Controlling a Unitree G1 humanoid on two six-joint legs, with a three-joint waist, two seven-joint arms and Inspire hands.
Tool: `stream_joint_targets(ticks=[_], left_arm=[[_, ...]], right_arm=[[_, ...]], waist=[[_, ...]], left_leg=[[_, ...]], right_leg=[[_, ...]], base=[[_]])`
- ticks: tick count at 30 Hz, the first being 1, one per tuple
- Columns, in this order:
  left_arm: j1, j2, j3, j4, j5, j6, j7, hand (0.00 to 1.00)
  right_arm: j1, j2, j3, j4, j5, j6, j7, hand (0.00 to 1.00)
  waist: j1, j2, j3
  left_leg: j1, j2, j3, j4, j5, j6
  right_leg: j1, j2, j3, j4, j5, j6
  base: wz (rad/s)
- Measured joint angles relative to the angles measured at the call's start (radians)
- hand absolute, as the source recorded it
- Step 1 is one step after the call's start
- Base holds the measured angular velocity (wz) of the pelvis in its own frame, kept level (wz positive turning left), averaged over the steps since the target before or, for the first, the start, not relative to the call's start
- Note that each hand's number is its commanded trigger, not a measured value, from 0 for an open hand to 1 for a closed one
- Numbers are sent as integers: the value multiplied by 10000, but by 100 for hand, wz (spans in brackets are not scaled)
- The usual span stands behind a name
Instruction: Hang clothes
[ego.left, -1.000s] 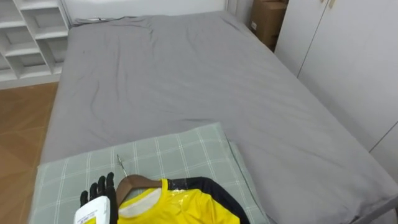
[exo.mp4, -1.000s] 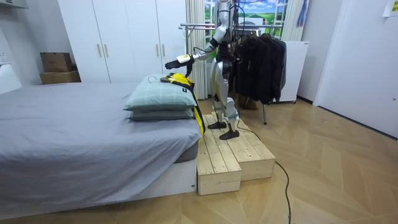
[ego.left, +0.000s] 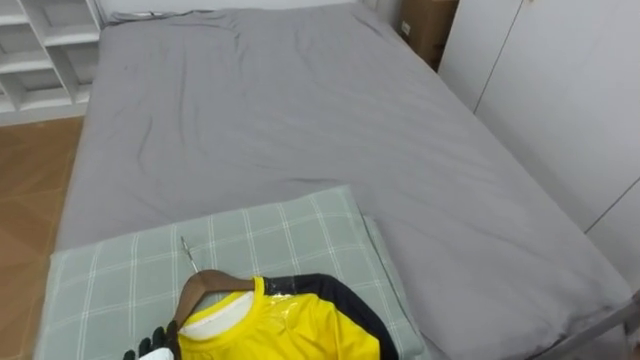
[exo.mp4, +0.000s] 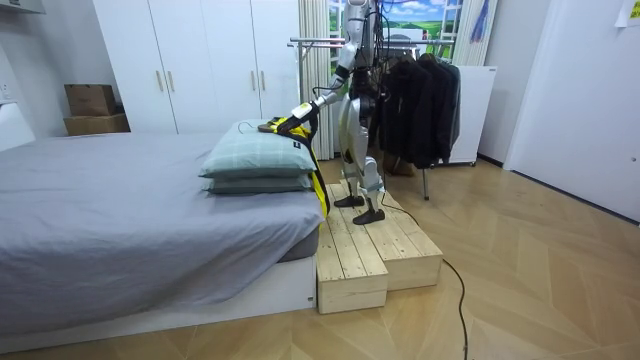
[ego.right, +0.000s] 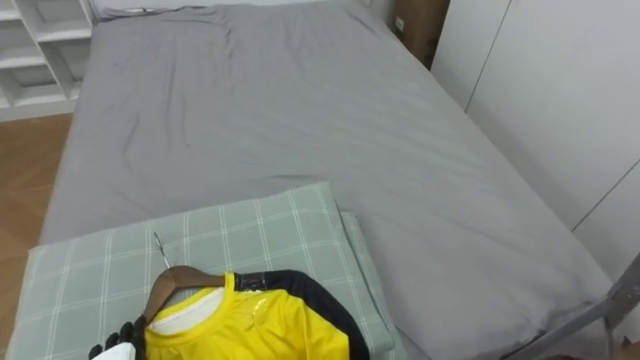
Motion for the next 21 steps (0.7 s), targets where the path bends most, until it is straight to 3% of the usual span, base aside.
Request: stream_joint_targets(ticks=[9, 21], left_arm=[[-152, 23, 171, 209, -993, -17, 2, 0], [-178, 72, 301, 257, -1462, -25, -10, 0]], right_arm=[[33, 52, 87, -34, 355, 0, -348, 0], [53, 65, 189, -82, 769, -8, -533, 0]], waist=[[35, -174, -98], [19, -209, -82]], left_leg=[[10, 30, 6, 62, 0, -1], [25, 22, 13, 60, 0, -1]], right_leg=[[-8, 29, 27, 14, -11, -26], [-4, 9, 9, 20, -4, -38]], base=[[-1], [0]])
